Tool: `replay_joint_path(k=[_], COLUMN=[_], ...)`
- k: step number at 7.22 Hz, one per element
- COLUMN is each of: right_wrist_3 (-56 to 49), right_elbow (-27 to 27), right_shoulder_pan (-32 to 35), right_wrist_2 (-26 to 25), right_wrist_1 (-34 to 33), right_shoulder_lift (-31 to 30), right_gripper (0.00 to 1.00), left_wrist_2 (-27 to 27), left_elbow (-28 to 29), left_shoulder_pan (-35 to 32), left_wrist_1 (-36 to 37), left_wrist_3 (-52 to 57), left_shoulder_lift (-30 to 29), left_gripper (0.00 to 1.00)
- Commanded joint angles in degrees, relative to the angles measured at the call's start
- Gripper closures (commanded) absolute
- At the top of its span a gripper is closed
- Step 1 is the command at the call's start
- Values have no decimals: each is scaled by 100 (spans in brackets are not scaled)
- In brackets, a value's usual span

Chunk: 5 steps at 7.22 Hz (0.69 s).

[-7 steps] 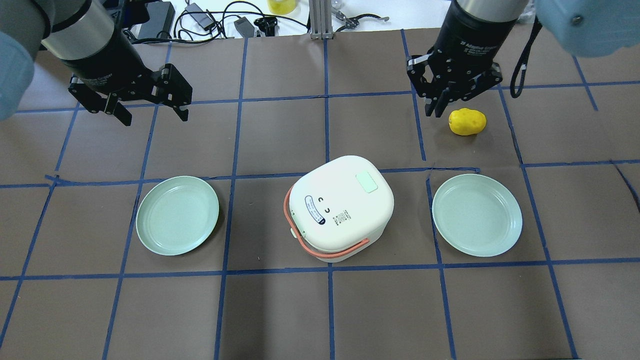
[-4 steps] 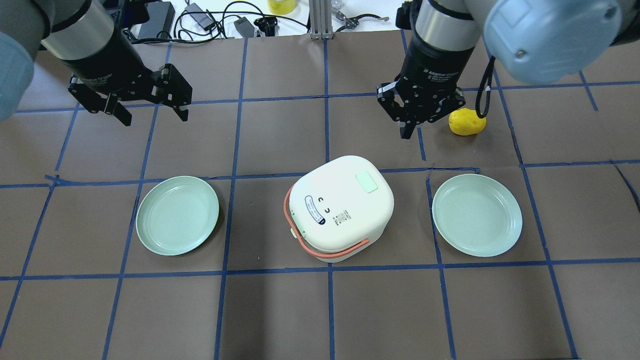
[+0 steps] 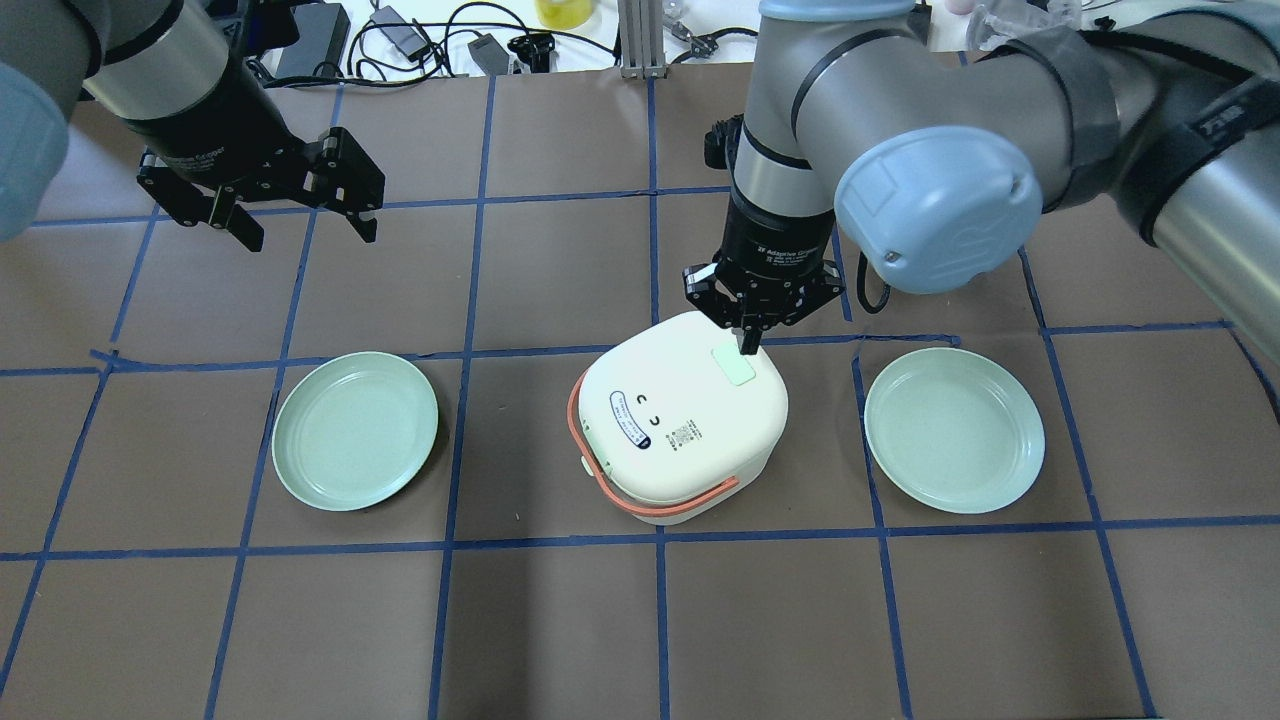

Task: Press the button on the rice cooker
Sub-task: 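Move the right gripper over the rice cooker's green lid button, then press down on the green lid button with the right gripper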

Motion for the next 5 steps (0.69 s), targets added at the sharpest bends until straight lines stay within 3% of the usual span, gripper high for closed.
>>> replay_joint_path(k=[1, 5], right_wrist_3=[-11, -28], right_elbow=[202, 264], right_shoulder_pan=[19, 19], right_wrist_2=[0, 0], right_wrist_1=[-221, -530], right_shoulder_lift=[9, 176], right_gripper=[100, 100], left_wrist_2=[0, 0], left_elbow=[0, 0], left_shoulder_pan=[0, 0], left_wrist_1=[0, 0], left_wrist_3=[-8, -8], left_shoulder_lift=[0, 0], left_gripper=[0, 0])
